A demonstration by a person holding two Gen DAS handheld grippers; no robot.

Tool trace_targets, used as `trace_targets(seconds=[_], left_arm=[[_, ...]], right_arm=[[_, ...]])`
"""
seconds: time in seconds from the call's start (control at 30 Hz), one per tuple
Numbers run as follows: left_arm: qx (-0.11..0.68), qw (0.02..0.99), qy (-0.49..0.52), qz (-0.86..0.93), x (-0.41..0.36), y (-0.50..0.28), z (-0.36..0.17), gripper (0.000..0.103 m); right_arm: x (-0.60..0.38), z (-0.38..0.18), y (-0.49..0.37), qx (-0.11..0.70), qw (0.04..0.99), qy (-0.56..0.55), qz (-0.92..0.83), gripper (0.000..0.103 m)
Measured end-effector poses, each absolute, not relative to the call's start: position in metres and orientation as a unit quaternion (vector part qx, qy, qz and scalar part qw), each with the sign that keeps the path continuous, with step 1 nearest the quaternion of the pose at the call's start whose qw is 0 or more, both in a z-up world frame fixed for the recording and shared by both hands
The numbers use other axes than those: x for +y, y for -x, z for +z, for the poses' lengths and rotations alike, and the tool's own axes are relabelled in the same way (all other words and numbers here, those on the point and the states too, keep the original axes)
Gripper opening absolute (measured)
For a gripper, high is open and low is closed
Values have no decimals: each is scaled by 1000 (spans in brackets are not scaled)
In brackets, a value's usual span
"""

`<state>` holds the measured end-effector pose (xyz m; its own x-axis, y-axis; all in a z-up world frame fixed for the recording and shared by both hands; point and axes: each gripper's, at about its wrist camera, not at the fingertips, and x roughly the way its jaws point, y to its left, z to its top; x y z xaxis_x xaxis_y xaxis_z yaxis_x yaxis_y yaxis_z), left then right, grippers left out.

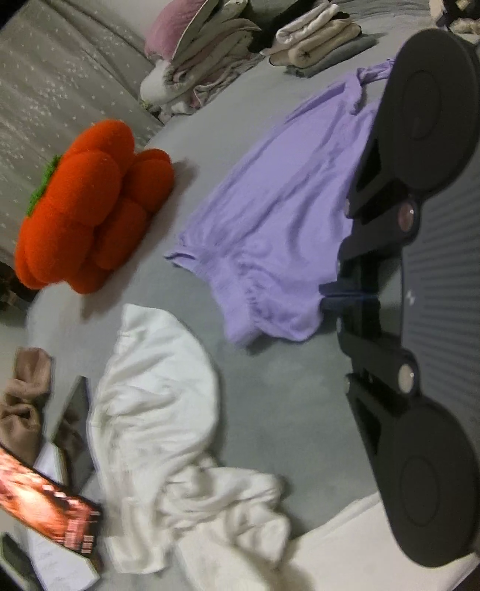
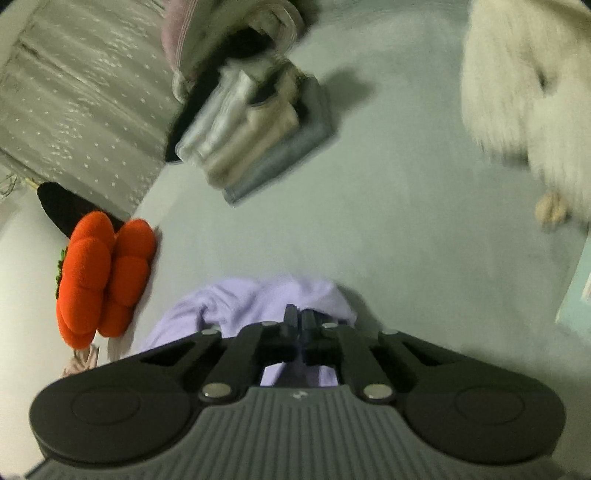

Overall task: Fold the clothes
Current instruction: 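Grasp the lavender pants edge with the right gripper and pull it to smooth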

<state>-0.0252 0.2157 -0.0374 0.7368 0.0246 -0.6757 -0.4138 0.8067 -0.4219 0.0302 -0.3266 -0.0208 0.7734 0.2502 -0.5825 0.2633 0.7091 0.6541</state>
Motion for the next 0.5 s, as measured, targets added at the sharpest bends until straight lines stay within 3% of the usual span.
trace_targets(seconds=[0.27,0.5], left_arm=[[342,903,234,111,222,34,-13,0],[375,896,206,119,234,38,-29,0]], right_arm=[[-298,38,13,298,913,-277,4,2],[-273,16,60,338,909,-243,-3,2]])
